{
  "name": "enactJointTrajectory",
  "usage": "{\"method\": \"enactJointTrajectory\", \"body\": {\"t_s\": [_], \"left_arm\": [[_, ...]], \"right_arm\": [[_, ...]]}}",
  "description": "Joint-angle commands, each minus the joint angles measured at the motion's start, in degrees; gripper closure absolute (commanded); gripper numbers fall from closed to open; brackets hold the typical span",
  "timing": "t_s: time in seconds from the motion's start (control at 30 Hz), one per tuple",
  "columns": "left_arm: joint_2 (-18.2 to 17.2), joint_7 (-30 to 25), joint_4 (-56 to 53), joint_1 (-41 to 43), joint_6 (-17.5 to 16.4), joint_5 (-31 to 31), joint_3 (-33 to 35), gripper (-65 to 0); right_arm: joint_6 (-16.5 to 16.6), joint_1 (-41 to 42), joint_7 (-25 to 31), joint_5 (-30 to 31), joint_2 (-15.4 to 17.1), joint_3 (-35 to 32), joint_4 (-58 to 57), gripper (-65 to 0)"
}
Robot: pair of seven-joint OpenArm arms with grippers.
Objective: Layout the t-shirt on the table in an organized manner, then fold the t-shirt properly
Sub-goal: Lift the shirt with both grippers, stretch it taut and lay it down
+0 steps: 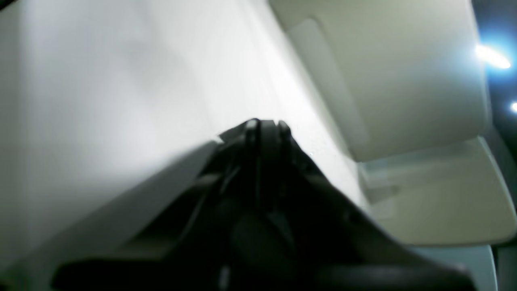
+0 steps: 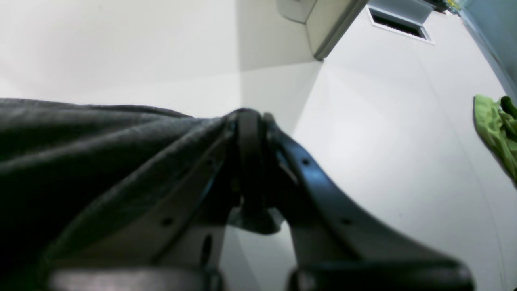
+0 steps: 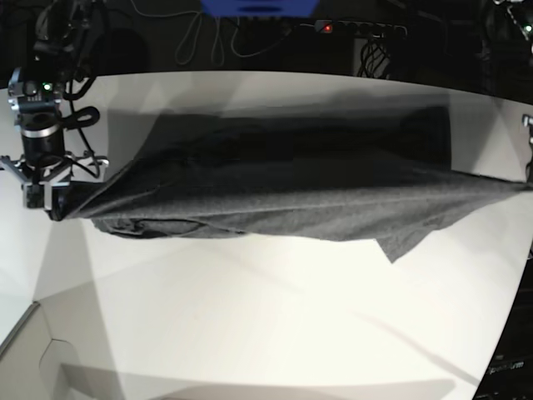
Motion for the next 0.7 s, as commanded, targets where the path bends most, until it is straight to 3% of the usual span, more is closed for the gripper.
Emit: {"method": "enactJointTrajectory", "body": {"t_s": [0.0,0.23,0.53,0.67], "left_arm": [[-1.15,-1.17,0.92,0.68,-0.14,-2.85,-1.11,-0.1],[-0.89,-0.64,-2.25,2.43,-0.14,-2.85,-1.55,-0.1],[-0.63,6.74,-13.15,-3.54,-0.14,5.27,-1.64,-0.2],[-0.63,9.64,-18.16,-6.18,-0.14,7.47,-1.64,-0.5]], "right_arm": [[-0.52,-0.73,1.62,0.45,0.53,-0.03,1.12,0.0],[-0.43,-5.83,1.62,0.54,0.53,-1.26,1.04,0.0],[-0.17,-11.81,3.81,0.45,0.79,-1.35,0.07,0.0],[7.04,-12.07,3.64,0.19,0.61,-1.09,-1.78,0.0]]}}
